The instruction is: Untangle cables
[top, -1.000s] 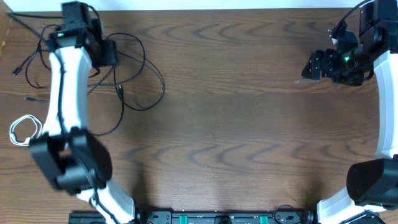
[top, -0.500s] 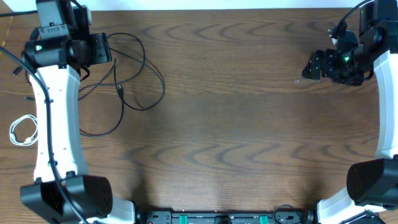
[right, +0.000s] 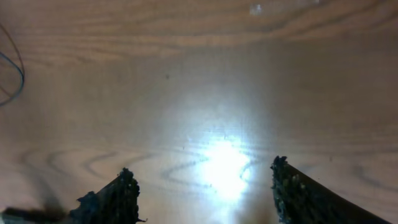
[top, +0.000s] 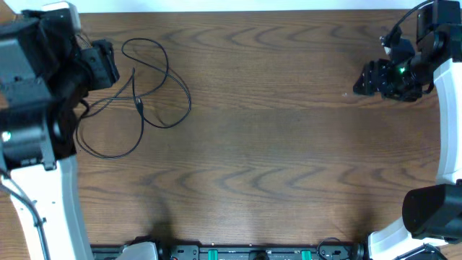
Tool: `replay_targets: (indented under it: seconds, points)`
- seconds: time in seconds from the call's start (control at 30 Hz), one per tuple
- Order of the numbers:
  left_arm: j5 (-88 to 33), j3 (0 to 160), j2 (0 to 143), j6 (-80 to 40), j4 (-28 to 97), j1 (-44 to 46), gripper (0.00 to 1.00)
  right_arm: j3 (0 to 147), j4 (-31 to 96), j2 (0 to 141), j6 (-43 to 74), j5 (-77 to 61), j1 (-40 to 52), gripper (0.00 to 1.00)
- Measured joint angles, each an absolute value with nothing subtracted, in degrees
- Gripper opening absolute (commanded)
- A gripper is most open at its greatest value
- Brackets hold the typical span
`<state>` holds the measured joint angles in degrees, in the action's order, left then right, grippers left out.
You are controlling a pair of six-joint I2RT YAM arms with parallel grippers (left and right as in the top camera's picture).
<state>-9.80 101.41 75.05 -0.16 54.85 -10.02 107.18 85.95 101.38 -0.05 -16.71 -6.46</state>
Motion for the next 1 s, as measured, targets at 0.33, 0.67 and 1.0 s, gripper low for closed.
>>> replay_targets:
  seconds: [0.33, 0.67, 1.0]
  points:
    - [-12.9, 101.4, 72.1, -3.1, 56.8, -10.0, 0.72, 107.0, 86.1, 95.8, -0.1, -16.7, -6.5, 0.73]
    - [-15.1, 101.4, 72.1, -3.2, 60.9, -10.0, 0.77, 107.0, 87.1, 78.6, -0.1, -16.7, -6.5, 0.85]
    - [-16.0, 101.4, 72.1, -3.5, 64.0, -10.0, 0.99, 107.0, 89.1, 70.3, -0.3, -14.4, -6.5, 0.93]
